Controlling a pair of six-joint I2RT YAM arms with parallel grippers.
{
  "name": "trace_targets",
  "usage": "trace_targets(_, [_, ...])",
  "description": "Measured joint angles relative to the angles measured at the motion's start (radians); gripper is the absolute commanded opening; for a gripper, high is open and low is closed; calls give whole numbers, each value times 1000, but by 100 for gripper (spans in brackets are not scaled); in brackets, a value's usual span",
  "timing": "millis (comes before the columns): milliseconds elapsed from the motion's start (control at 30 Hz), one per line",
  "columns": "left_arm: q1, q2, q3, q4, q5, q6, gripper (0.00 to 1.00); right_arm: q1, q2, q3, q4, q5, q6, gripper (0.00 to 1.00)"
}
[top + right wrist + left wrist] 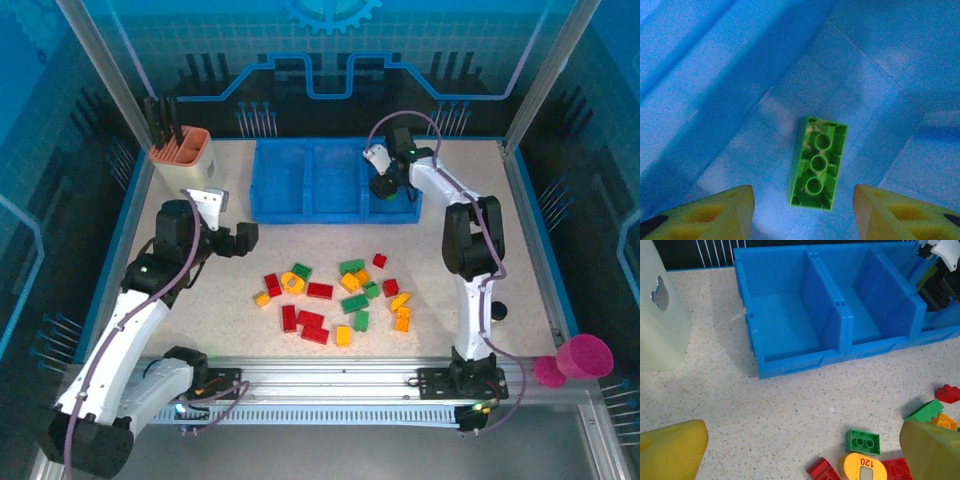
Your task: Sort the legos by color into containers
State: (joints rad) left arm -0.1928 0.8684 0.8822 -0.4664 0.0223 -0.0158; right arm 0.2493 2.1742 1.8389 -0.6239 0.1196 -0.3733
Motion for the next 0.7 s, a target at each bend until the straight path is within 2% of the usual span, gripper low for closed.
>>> trace_targets(100, [0,-35,4,-1,1,0,99,0,-68,-35,-26,-11,19,57])
trace_targets(233, [-1,-88,9,-1,9,-1,99,10,-259,-161,-62,-35,59,61])
trace_targets(300, [-2,-114,9,-1,15,-3,99,20,-368,-237,-81,-62,80,69])
trace_targets(467, [-6,-169,2,1,24,-5,100,79,-639,-514,-83,-184,123,75])
trace_targets(600, [-7,-189,-19,0,31,-11,100,124,-729,-672,-92,-237,143,77])
trace_targets(667, [-9,-189,-24,1,37,-11,100,127,-729,-704,-96,-244,154,86])
trace_targets(700, [-9,-188,-27,2,39,-12,99,127,-726,-711,-98,-248,151,87])
